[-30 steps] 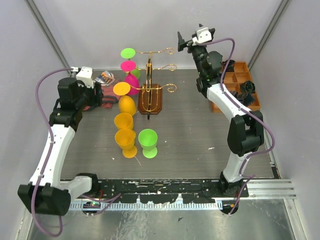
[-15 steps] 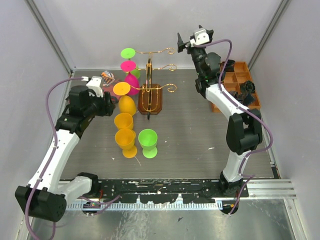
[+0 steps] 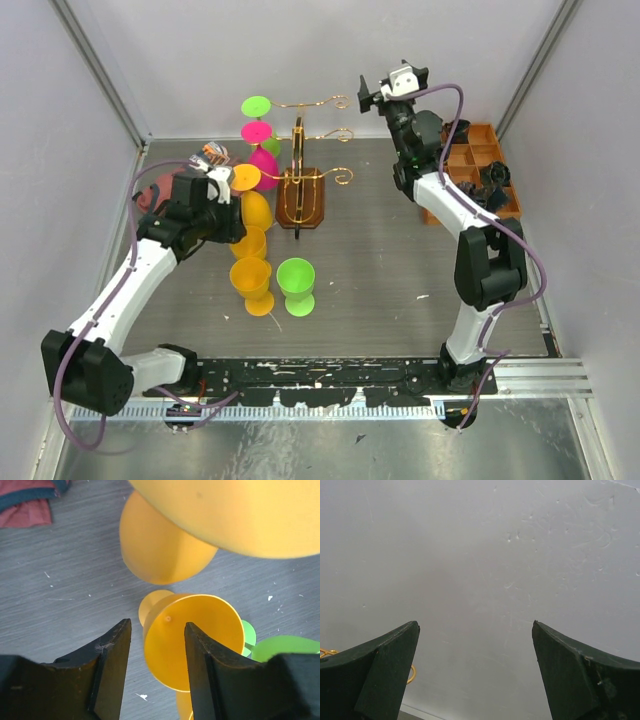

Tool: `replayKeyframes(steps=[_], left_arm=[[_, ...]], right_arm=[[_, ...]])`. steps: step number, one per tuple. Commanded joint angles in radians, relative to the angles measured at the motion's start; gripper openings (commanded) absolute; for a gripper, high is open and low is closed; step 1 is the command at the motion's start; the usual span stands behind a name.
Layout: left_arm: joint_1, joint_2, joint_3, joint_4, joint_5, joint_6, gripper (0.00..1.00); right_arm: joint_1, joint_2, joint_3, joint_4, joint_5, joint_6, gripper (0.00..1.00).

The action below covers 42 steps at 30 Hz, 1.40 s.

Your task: Place the wine glass upside down on the wine glass rack

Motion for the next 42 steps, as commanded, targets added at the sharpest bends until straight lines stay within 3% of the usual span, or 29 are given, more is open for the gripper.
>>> replayKeyframes(steps=[1,11,20,23,31,42], left_arm=[[-0.028,0.012,0.02,-0.036,-0.005,-0.038,0.53],[-0.078,0.039,0.024,-0.046,-0.056,-0.058,0.47],[-0.083,0.057,0.024,-0.049,-0.1,-0.048,0.1],[-0.083,0.047,0.02,-0.047,-0.147,-0.046,0.04],[-0.081,-0.072,0.013,-0.135,-0.276,0.065,0.0],[-0.065,-0.137,0.096,-0.201,-0.602,0.103,0.0]], right_arm=[[-0.013,-0.071,-0.004,0.063,0.013,-0.013,1.0],[-0.03,-0.08,-0.018,0.064,0.0,0.001,1.0],[-0.037,-0.076,-0.021,0.069,-0.006,0.006,1.0],[-0.038,-0.071,-0.018,0.069,-0.006,0.007,1.0],[-0.038,-0.054,0.008,0.065,-0.012,0.018,1.0],[-0.038,-0.04,0.036,0.053,-0.029,0.04,1.0]])
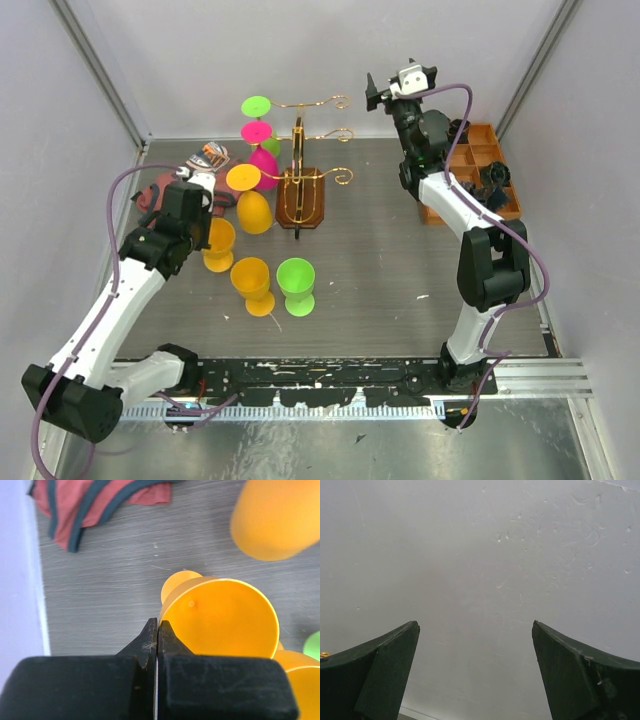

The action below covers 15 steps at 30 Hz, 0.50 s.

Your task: Place the wine glass upside down on the wine glass rack

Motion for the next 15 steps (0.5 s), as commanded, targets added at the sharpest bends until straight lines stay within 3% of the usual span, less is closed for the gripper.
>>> replayKeyframes(steps=[1,4,6,8,12,15], left_arm=[[0.007,0.022,0.117,-0.065,-0.223,0.032,0.0],[0.006,0.046,0.195,-0.091,-0.395,0.083,0.0],[0.006,0.045,0.216,0.017,-0.491,0.165,0.0],[0.007,0.028,0.192,0.242,-0.543,0.289,0.0],[0.006,0.035,0.154,0.737,-0.453,0.571,0.0],[0.002,0.099,0.195,0.94,-0.283,0.704,0.0]], right_arm=[[-0.004,-0.023,0.054,0.043,-0.015,0.014,1.0],[-0.006,-0.029,0.053,0.03,-0.003,0.005,1.0],[-0.008,-0.033,0.049,0.024,0.003,0.007,1.0],[-0.01,-0.037,0.046,0.024,0.003,0.017,1.0],[-0.013,-0.033,0.075,-0.012,0.035,0.045,1.0],[-0.023,-0.034,0.11,-0.054,0.082,0.096,1.0]])
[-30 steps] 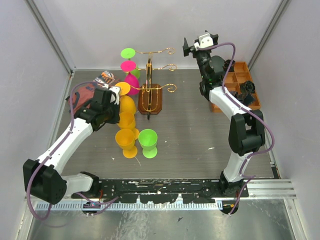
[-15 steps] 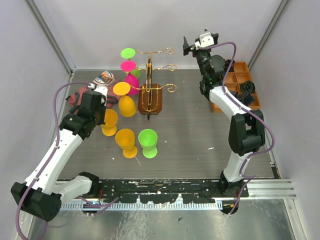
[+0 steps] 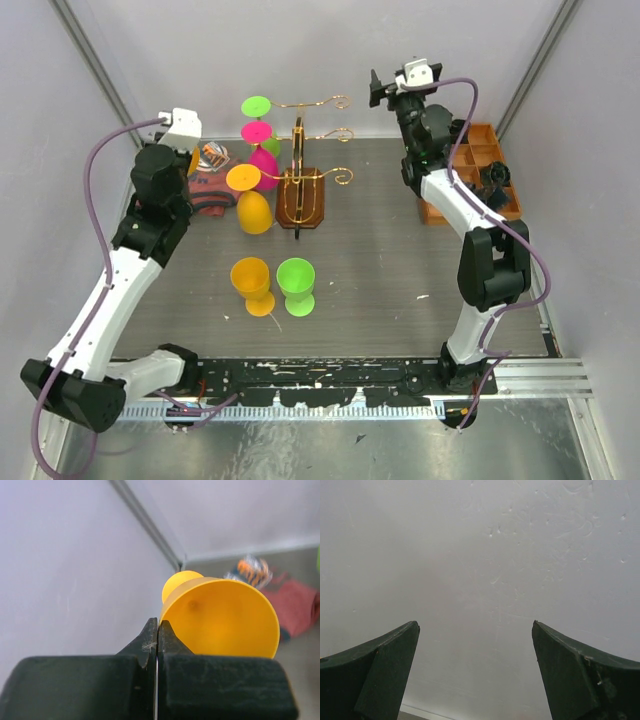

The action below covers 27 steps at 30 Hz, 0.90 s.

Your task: Place the wine glass upside down on the wine glass rack

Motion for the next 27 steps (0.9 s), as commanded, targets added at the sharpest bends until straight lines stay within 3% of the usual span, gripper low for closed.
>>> replayKeyframes(steps=[1,7,12,16,22,27], left_arm=[[-0.007,0.078,0.055,0.506,0.184,0.312,0.0],[-0.035,0.241,0.156,0.702,0.468,0.426,0.0],[-0.046,0.314,0.187,0.888,0.705,0.324,0.0],[-0.048,0.364,0.166,1.068,0.857,0.236,0.0],[-0.05,0.461,0.137,1.301,0.96,0.132,0.0],[-0.061,0.548,0.114,1.494,0.871,0.096,0.0]], right_arm=[[-0.019,-0.037,0.087,-0.013,0.069,0.082,1.0],[-0.029,-0.049,0.142,-0.161,0.075,0.203,1.0],[-0.031,-0.033,0.277,-0.413,-0.047,0.33,1.0],[-0.032,-0.043,0.323,-0.454,-0.193,0.51,1.0],[-0.044,0.012,0.447,-0.411,-0.514,0.885,0.98],[-0.052,0.068,0.598,-0.399,-0.668,1.183,0.98]])
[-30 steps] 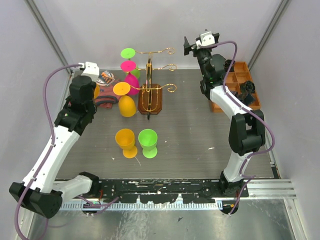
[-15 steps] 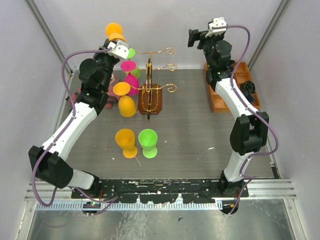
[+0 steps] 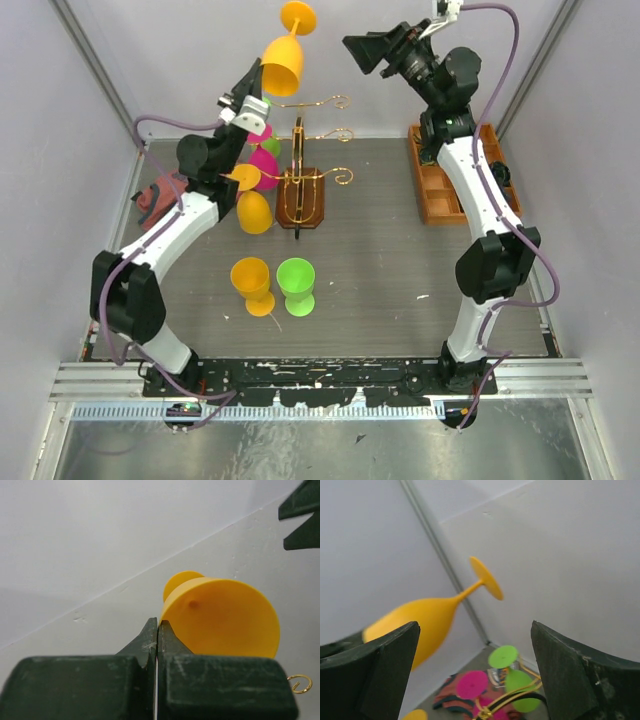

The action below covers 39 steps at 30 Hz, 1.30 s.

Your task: Place the wine glass upside down on the wine glass rack

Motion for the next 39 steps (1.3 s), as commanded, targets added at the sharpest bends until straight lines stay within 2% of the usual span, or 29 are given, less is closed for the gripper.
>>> replayKeyframes(steps=[1,5,7,10,13,24,31,39], left_arm=[[-0.008,0.065,-0.023,0.268,-0.055,-0.075,0.0],[-0.015,0.097,-0.021,0.308,-0.067,-0.082,0.0],[-0.018,0.103,-0.022,0.323,-0.064,-0.09,0.0],[-0.02,0.107,-0.027,0.341,-0.055,-0.103,0.0],[-0.021,0.109,-0.031,0.35,-0.043,-0.113,0.0],[-0.039,0.101,-0.057,0.371,-0.045,-0.145,0.0],[-0.05,0.117,-0.028,0.364,-0.022,-0.175,0.0],[-0.063,0.145,0.003,0.35,-0.001,-0.195,0.0]], right_arm=[[-0.012,0.028,0.125,0.085,-0.206,0.374,0.97],[-0.012,0.062,0.133,0.213,-0.217,0.606,0.95],[-0.012,0.078,0.153,0.171,-0.195,0.655,0.92],[-0.012,0.098,0.189,0.055,-0.168,0.667,0.91],[-0.014,0.112,0.191,0.019,-0.157,0.697,0.9],[-0.003,0.162,0.132,0.233,-0.146,0.843,0.84],[0.025,0.227,0.207,0.219,-0.138,0.849,0.82],[0.034,0.24,0.195,0.224,-0.122,0.85,0.8]])
